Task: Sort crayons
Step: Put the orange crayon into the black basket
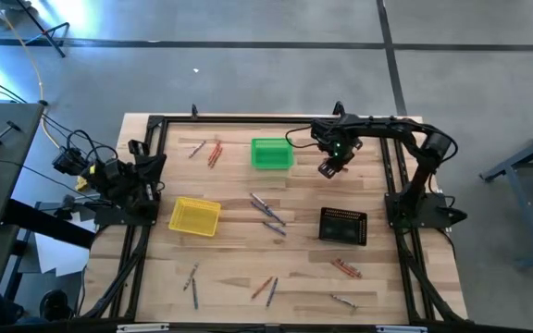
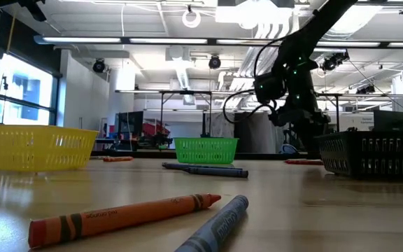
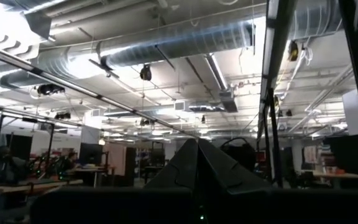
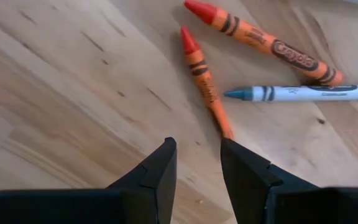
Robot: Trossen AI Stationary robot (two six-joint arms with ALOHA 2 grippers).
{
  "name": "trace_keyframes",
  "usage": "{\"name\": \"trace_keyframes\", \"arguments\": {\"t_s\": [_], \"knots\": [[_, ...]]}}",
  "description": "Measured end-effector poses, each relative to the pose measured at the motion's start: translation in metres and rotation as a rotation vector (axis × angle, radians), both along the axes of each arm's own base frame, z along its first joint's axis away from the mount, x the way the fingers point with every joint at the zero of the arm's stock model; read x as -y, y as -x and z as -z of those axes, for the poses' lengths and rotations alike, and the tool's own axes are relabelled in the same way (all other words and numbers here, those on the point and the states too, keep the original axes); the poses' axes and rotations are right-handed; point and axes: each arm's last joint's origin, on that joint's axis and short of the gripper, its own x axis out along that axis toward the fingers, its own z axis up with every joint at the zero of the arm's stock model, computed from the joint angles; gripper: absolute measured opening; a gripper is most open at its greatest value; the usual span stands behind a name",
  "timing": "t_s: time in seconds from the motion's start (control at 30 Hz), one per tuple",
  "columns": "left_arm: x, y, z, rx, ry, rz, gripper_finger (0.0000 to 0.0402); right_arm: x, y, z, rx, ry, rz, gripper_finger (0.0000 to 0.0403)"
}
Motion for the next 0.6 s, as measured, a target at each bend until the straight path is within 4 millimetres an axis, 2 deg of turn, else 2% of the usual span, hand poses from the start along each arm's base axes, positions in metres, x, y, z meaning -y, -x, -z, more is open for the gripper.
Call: {"name": "trace_keyframes", "arguments": {"t_s": [0.33, 0.6], "knots": [[0.000, 0.000, 0.000, -0.007, -0.009, -0.012, 0.0003, 0.028, 0.021, 0.002, 0.009, -0.004, 0.088, 0.0119], [0.000, 0.000, 0.000, -0.008, -0.011, -0.015, 0.0003, 0.030, 0.020, 0.002, 0.087, -0.046, 0.089, 0.0119]]}}
